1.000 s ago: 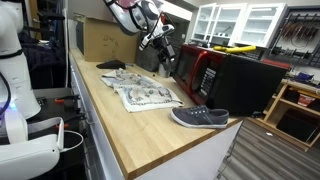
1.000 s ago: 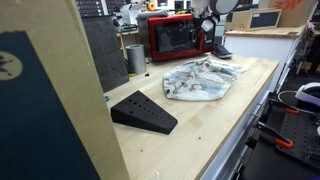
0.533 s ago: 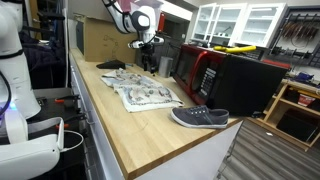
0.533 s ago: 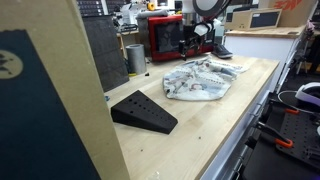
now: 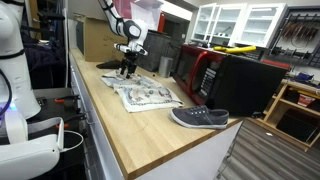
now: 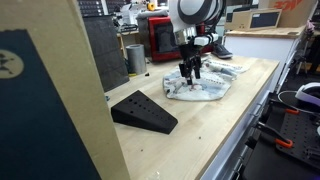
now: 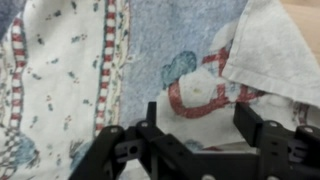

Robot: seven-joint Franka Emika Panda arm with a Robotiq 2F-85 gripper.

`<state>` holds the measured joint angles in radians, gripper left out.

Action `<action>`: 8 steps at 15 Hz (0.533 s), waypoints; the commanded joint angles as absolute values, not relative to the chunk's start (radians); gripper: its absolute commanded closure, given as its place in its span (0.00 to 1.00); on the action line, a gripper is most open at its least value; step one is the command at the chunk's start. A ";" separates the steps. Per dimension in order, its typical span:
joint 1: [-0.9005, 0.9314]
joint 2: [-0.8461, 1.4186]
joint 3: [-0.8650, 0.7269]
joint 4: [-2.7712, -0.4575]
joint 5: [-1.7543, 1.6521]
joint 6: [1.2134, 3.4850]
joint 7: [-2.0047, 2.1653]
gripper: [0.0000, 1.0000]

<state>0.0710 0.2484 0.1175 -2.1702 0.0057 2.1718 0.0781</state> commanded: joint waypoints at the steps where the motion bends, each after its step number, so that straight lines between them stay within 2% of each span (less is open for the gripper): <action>1: 0.097 0.243 0.130 -2.152 0.042 2.068 0.045 0.51; 8: 0.131 0.308 0.134 -2.144 0.021 2.105 0.057 1.00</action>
<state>0.1198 0.2708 0.1347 -2.1643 0.0202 2.0949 0.0760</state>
